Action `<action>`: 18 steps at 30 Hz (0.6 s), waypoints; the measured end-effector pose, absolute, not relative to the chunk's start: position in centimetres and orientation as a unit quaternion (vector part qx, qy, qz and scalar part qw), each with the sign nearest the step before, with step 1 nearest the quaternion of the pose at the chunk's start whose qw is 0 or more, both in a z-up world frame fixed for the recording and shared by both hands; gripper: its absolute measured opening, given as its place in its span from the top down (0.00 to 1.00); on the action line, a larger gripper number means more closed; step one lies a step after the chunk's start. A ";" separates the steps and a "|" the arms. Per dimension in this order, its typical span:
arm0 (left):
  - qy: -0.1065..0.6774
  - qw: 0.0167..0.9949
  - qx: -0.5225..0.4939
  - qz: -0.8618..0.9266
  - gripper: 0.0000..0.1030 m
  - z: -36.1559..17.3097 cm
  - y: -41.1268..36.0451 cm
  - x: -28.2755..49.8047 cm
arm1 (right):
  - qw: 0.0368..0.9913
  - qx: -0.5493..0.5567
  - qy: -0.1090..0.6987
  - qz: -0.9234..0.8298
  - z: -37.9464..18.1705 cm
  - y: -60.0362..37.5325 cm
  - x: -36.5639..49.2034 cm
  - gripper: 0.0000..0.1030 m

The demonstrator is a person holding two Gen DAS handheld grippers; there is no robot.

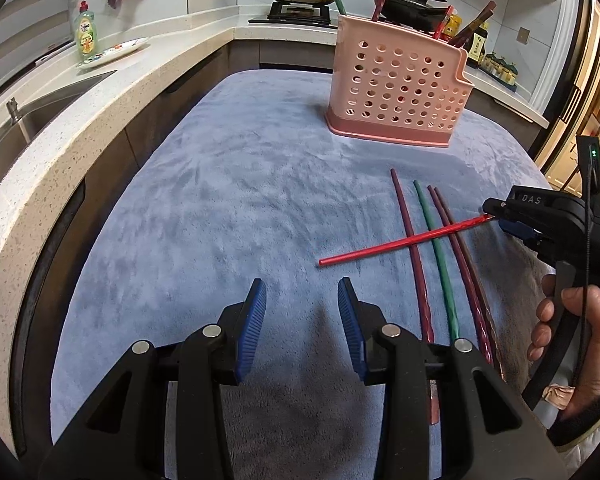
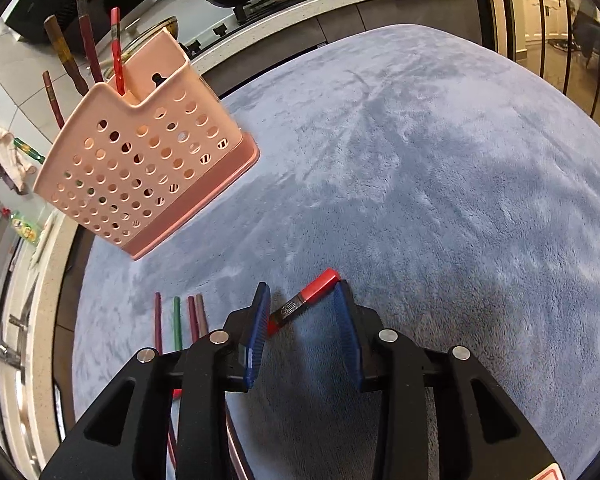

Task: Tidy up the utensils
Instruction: 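Grasp the loose red chopstick on the towel with the right tool, then carry the red chopstick with the right tool and lower it into the basket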

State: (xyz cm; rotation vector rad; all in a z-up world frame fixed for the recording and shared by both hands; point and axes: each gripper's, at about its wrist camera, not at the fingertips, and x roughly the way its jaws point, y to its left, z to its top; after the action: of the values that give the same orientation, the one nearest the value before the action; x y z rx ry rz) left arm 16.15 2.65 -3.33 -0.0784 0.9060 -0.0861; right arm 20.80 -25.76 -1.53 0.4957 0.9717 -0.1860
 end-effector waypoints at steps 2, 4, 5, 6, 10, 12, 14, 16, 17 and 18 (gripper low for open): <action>0.438 0.897 -0.038 -0.041 0.65 -3.3 2.6 16.1 | 0.851 0.228 0.462 -0.097 -1.6 -25.8 21.1 0.77; 0.438 0.897 -0.039 -0.042 0.65 -3.3 2.7 16.1 | 0.851 0.226 0.464 -0.098 -1.6 -26.1 21.0 0.85; 0.438 0.897 -0.040 -0.042 0.65 -3.3 2.7 16.0 | 0.850 0.227 0.465 -0.095 -1.6 -26.3 21.1 0.86; 0.439 0.897 -0.040 -0.042 0.66 -3.3 2.8 16.0 | 0.849 0.229 0.466 -0.092 -1.6 -26.5 20.9 0.88; 0.441 0.896 -0.044 -0.043 0.65 -3.5 2.9 15.7 | 0.847 0.244 0.466 -0.077 -1.3 -27.8 19.2 0.92; 0.441 0.895 -0.043 -0.046 0.65 -3.5 2.8 15.5 | 0.848 0.249 0.463 -0.070 -1.0 -28.3 18.1 0.92; 0.441 0.895 -0.041 -0.049 0.65 -3.5 2.5 15.2 | 0.850 0.248 0.460 -0.062 -0.5 -28.8 16.9 0.92; 0.442 0.894 -0.041 -0.052 0.65 -3.6 2.2 14.9 | 0.850 0.245 0.462 -0.057 -0.2 -29.1 15.9 0.92; 0.443 0.894 -0.041 -0.054 0.65 -3.6 2.1 14.7 | 0.849 0.244 0.466 -0.053 -0.1 -29.4 15.2 0.92; 0.444 0.893 -0.041 -0.058 0.66 -3.7 1.8 14.6 | 0.849 0.243 0.467 -0.052 0.0 -29.5 14.7 0.92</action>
State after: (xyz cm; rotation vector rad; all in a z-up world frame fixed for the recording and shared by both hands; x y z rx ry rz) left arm 14.56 1.81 -3.67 -0.0845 0.9220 -0.1193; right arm 14.72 -29.53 0.01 0.5116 0.9844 -0.1100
